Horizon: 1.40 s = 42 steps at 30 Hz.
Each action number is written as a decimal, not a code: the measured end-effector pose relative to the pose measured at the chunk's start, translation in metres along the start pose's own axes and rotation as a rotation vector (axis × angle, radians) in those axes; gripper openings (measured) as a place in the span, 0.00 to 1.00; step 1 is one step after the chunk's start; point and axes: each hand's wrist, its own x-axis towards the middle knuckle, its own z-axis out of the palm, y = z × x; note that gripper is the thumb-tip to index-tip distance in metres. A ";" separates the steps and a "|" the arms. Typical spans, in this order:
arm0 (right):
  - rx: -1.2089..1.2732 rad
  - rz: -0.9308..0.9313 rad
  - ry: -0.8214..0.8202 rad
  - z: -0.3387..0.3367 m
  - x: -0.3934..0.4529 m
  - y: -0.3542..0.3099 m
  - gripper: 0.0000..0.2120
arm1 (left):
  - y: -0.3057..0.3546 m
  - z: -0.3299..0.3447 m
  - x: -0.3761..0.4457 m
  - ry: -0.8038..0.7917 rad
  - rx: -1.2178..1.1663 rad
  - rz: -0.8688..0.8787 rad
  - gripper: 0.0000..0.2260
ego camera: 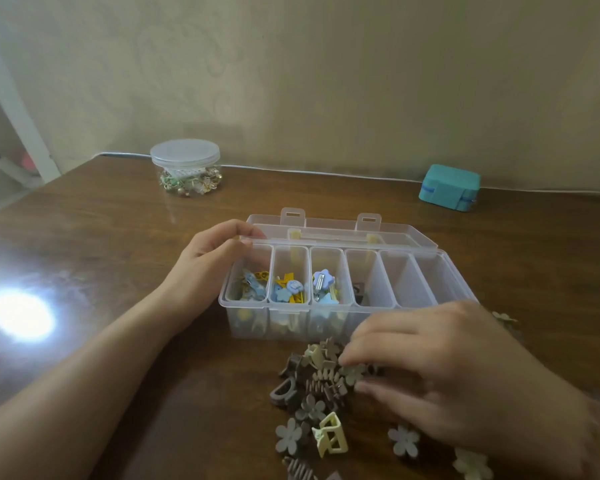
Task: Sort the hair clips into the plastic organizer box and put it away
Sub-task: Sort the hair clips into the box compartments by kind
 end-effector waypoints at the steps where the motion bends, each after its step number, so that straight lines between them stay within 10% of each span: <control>1: -0.063 0.002 -0.060 0.003 0.000 0.001 0.10 | 0.000 0.000 0.000 0.001 0.003 0.003 0.09; 24: -0.062 -0.055 -0.211 0.006 -0.002 0.004 0.14 | 0.000 -0.001 0.001 -0.008 0.029 0.020 0.10; 34: 0.187 0.225 0.389 -0.009 0.000 0.009 0.08 | 0.001 -0.001 0.001 -0.014 0.035 0.018 0.10; 42: 0.137 0.129 0.263 -0.013 -0.005 0.006 0.05 | 0.001 -0.002 -0.001 -0.018 0.025 0.011 0.10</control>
